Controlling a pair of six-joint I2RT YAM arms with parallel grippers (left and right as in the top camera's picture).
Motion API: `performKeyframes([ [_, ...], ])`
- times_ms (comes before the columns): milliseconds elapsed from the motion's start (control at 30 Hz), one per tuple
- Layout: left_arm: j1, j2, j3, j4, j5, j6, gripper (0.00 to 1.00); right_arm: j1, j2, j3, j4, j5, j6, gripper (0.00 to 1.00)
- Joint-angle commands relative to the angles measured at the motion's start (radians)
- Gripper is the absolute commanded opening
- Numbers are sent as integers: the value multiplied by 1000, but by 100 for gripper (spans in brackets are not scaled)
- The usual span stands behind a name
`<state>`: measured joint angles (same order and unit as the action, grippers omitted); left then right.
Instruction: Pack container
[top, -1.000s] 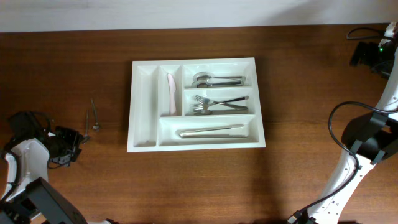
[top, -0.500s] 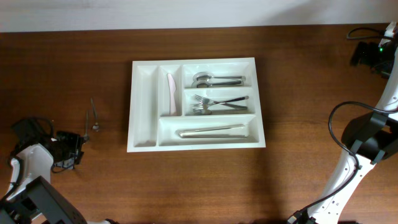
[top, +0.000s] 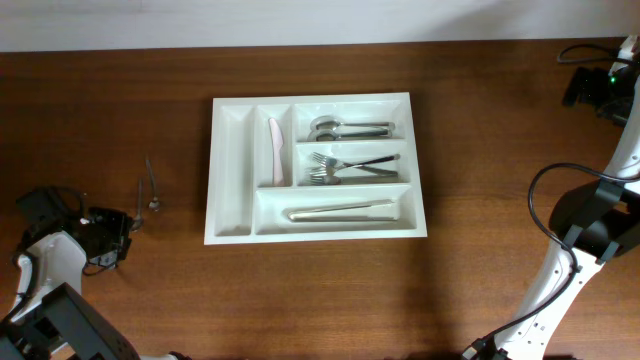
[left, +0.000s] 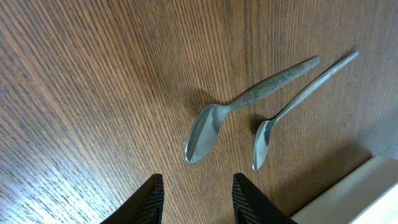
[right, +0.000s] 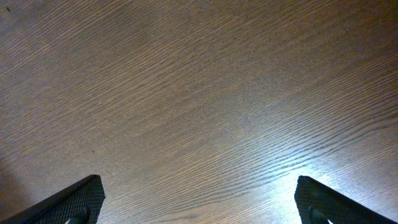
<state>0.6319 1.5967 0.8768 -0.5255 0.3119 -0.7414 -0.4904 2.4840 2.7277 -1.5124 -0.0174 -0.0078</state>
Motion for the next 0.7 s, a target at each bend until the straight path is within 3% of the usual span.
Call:
performKeyframes([
  [0, 6, -21, -10, 13, 37, 16, 38, -8, -39, -5, 2, -1, 2, 99],
  [500, 6, 8, -13, 18, 40, 4, 38, -8, -39, -5, 2, -1, 2, 99],
  [667, 6, 8, -23, 18, 36, -53, 38, -8, -39, -5, 2, -1, 2, 99],
])
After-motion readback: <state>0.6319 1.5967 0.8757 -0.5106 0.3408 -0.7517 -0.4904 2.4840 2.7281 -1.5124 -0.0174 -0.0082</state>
